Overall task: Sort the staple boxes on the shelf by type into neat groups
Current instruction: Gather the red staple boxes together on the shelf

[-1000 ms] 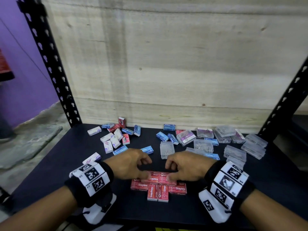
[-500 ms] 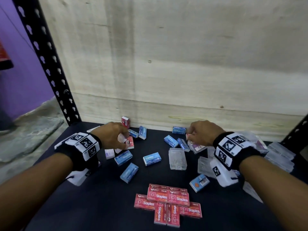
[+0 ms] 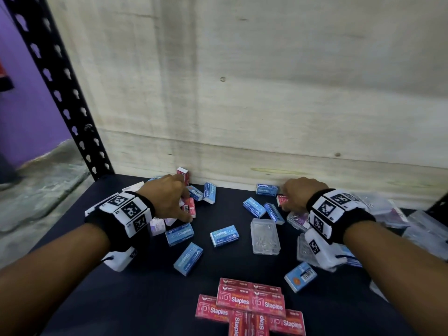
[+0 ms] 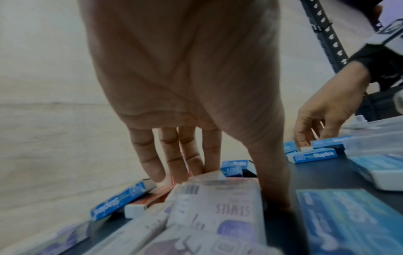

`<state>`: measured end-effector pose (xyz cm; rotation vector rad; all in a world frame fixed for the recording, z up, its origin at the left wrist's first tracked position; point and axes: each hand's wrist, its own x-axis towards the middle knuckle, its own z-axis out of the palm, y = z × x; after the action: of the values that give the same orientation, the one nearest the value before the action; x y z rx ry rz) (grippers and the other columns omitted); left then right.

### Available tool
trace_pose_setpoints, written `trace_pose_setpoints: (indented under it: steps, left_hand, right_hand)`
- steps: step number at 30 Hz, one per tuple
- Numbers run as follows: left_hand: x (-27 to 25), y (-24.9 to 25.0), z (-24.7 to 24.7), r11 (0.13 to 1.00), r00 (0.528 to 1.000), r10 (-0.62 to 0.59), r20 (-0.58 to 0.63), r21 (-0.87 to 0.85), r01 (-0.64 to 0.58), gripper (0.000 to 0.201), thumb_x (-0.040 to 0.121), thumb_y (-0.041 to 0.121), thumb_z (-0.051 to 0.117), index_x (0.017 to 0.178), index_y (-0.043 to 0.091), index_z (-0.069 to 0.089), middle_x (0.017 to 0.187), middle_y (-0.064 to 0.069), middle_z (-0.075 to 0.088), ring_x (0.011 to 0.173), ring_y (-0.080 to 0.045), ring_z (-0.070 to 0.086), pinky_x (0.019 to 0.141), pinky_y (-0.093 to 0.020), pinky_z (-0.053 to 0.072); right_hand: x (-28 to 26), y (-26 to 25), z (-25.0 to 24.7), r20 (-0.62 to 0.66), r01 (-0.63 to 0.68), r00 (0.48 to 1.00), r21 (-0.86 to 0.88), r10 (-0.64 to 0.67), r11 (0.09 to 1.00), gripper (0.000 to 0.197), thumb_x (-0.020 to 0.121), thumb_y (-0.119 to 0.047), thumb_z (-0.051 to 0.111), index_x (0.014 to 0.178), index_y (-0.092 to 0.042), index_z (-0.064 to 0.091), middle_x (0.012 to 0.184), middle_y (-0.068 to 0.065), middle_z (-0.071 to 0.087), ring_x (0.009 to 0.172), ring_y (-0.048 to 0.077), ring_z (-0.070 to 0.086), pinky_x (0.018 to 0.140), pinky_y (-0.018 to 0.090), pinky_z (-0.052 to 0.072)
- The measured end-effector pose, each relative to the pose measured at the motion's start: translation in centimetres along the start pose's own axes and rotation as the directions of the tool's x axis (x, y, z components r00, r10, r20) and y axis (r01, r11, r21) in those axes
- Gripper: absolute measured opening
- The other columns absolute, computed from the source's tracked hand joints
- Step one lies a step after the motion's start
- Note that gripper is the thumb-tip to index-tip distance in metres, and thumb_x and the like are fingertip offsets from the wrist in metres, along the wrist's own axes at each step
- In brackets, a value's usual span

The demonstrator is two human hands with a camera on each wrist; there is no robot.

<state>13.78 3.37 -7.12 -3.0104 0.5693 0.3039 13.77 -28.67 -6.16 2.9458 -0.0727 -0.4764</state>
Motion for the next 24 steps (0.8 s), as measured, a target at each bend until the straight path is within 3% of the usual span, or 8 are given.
trace_pose_setpoints:
  steps: [3, 7, 11, 13, 17, 24]
  left_hand:
    - [-0.6, 0.0, -0.7, 1.000, 1.000, -0.003, -0.017, -0.019, 0.002, 0.062, 0.065, 0.069, 0.071, 0.110, 0.028, 0.067, 0.115, 0.007, 0.048, 0.105, -0.015, 0.050, 0.082, -0.034, 0.050]
    - [-2.3, 1.2, -2.3, 0.999, 1.000, 0.024, -0.019, -0.034, -0.025, 0.059, 0.066, 0.067, 0.072, 0.112, 0.031, 0.064, 0.117, 0.009, 0.050, 0.106, -0.015, 0.053, 0.083, -0.035, 0.050]
    - [-5.0, 4.8, -3.4, 0.981, 0.983, 0.182, 0.024, -0.076, -0.180, 0.052, 0.071, 0.059, 0.074, 0.112, 0.029, 0.064, 0.105, 0.008, 0.056, 0.098, -0.013, 0.055, 0.088, -0.031, 0.048]
    - [-6.6, 6.8, -3.4, 0.955, 0.963, 0.263, 0.051, -0.154, -0.253, 0.049, 0.071, 0.058, 0.076, 0.111, 0.031, 0.066, 0.103, 0.010, 0.056, 0.094, -0.009, 0.055, 0.085, -0.027, 0.050]
    - [-9.4, 9.5, -2.2, 0.910, 0.925, 0.371, 0.082, -0.230, -0.345, 0.053, 0.071, 0.057, 0.076, 0.116, 0.031, 0.064, 0.106, 0.014, 0.054, 0.092, -0.004, 0.055, 0.076, -0.018, 0.047]
    - [-11.7, 11.9, -0.6, 0.880, 0.884, 0.452, 0.120, -0.219, -0.421, 0.058, 0.078, 0.048, 0.074, 0.129, 0.029, 0.056, 0.115, 0.009, 0.049, 0.099, -0.007, 0.051, 0.092, -0.027, 0.047]
  right_hand:
    - [-0.5, 0.6, -0.3, -0.032, 0.022, 0.999, 0.033, -0.021, 0.999, 0.035, 0.088, -0.042, 0.069, 0.112, -0.017, 0.065, 0.106, 0.004, 0.068, 0.092, 0.023, 0.065, 0.082, 0.034, 0.056]
    - [-1.9, 1.1, -0.7, -0.133, 0.084, 0.989, 0.088, -0.072, 0.993, 0.029, 0.092, -0.046, 0.063, 0.101, -0.018, 0.064, 0.096, 0.002, 0.065, 0.086, 0.022, 0.063, 0.075, 0.034, 0.053]
    - [-5.3, 0.8, -0.5, -0.246, 0.231, 0.951, 0.172, -0.185, 0.958, 0.020, 0.091, -0.046, 0.060, 0.097, -0.027, 0.060, 0.092, -0.004, 0.064, 0.083, 0.017, 0.061, 0.072, 0.033, 0.050]
    - [-7.7, 0.5, -0.4, -0.228, 0.326, 0.934, 0.239, -0.274, 0.914, 0.014, 0.088, -0.045, 0.063, 0.092, -0.032, 0.061, 0.088, -0.011, 0.064, 0.083, 0.012, 0.061, 0.072, 0.030, 0.050]
    - [-12.7, -0.5, 0.2, -0.116, 0.446, 0.895, 0.252, -0.430, 0.859, 0.023, 0.085, -0.048, 0.063, 0.100, -0.031, 0.068, 0.090, -0.012, 0.067, 0.083, 0.009, 0.063, 0.077, 0.030, 0.053]
    - [-17.9, -2.3, 2.7, -0.039, 0.515, 0.857, 0.118, -0.514, 0.849, 0.037, 0.084, -0.056, 0.060, 0.111, -0.030, 0.064, 0.097, -0.010, 0.064, 0.084, 0.012, 0.056, 0.075, 0.031, 0.051]
